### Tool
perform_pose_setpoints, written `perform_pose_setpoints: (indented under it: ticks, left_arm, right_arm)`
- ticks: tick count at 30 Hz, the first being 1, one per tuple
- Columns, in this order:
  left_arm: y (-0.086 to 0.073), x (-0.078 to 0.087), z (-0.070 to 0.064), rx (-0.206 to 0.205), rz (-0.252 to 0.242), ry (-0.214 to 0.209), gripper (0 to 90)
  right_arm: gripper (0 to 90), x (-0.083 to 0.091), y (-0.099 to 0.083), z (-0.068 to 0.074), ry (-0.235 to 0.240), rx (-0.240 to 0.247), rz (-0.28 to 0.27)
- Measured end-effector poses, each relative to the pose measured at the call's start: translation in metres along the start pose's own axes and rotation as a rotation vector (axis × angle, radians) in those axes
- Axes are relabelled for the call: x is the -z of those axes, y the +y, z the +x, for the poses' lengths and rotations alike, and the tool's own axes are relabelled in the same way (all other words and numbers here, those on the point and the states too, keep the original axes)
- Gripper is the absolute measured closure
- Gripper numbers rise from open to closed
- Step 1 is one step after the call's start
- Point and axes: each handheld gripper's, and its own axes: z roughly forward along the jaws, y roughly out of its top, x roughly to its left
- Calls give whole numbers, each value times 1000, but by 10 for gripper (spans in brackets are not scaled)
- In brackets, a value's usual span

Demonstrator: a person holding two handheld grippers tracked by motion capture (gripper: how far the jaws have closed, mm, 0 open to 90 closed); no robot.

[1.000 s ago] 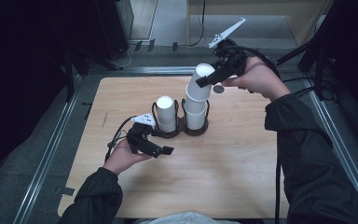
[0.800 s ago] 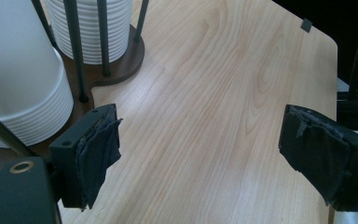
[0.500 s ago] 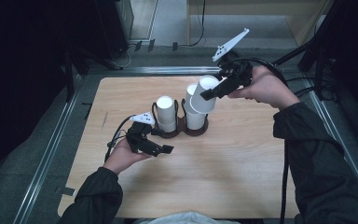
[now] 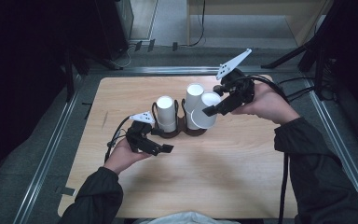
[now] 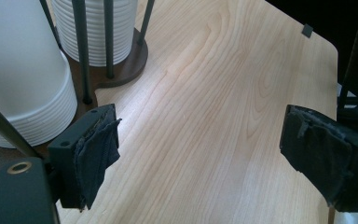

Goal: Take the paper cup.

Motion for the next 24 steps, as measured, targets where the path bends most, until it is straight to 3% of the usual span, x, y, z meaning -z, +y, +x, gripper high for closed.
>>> perform_pose_setpoints:
  ticks: [9, 24]
  left_arm:
    - [1, 0, -1, -11, -12, -3, 111]
    - [2, -2, -5, -27, -32, -21, 114]
  right_arm:
    - [327, -11, -15, 15, 12, 34, -2]
    - [327, -43, -52, 26, 68, 28, -18]
